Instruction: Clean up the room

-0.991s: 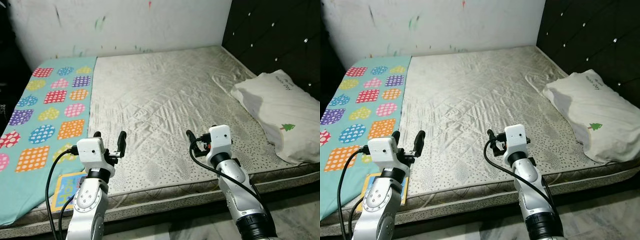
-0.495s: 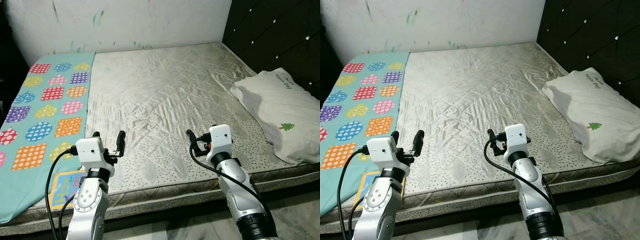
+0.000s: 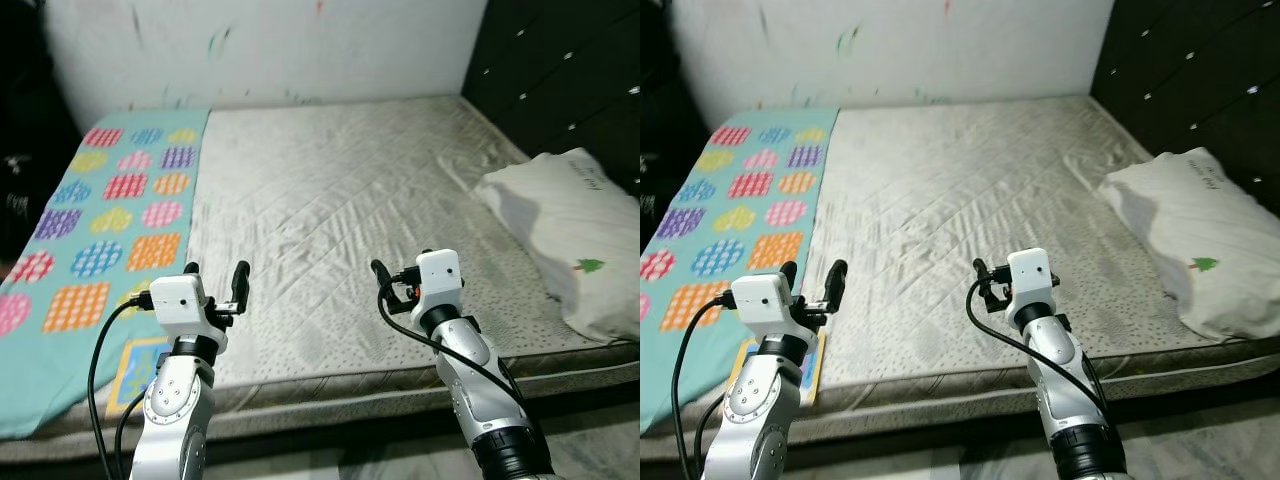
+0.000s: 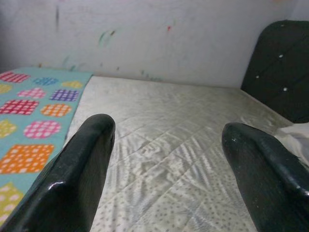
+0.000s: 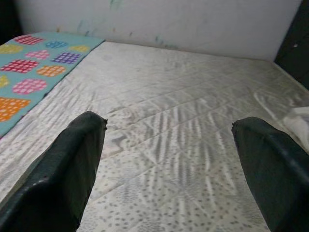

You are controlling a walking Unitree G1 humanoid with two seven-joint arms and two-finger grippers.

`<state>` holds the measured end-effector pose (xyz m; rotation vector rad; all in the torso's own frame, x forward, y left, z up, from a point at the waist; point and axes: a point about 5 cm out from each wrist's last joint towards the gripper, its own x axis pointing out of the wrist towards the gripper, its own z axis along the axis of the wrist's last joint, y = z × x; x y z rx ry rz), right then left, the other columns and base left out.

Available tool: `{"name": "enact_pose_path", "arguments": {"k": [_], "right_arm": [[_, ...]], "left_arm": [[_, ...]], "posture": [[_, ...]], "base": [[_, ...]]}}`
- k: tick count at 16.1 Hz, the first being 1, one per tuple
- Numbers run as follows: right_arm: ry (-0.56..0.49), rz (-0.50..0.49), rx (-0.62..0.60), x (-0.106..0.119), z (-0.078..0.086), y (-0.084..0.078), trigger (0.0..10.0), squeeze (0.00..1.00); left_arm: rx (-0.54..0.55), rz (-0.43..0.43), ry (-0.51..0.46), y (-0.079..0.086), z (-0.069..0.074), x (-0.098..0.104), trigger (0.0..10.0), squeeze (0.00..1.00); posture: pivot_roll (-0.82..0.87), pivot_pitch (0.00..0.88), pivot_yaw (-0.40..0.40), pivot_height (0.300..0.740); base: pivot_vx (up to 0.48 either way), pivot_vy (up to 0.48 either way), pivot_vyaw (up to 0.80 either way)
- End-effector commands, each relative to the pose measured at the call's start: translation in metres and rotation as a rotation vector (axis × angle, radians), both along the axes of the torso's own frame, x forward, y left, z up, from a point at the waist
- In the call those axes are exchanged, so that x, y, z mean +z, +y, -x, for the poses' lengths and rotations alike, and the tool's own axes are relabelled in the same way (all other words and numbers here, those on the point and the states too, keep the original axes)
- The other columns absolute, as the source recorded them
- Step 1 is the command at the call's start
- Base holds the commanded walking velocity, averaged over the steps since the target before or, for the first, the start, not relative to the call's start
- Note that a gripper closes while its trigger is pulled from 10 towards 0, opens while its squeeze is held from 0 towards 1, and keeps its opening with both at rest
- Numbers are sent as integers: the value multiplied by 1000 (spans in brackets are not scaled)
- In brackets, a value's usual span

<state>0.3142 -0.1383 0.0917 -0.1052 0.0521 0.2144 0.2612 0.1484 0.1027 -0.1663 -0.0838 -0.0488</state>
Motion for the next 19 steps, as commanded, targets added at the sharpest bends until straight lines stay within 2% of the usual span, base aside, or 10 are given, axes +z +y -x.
{"name": "enact_pose_path", "arguments": {"k": [1, 8, 19], "right_arm": [[-16, -3, 3, 4, -2, 0, 10000, 0], [-15, -1, -3, 4, -3, 0, 10000, 0], [-18, -11, -26, 4, -5, -4, 10000, 0]], "left_arm": [[-9, -10, -15, -1, -1, 3, 10000, 0], [-13, -13, -14, 0, -2, 3, 10000, 0], [5, -1, -6, 0, -7, 3, 10000, 0]], "posture": [[-120, 0, 37, 740], [-118, 0, 40, 740], [-129, 0, 49, 740]], "base": [[352, 0, 0], [358, 0, 0], [0, 0, 0]]}}
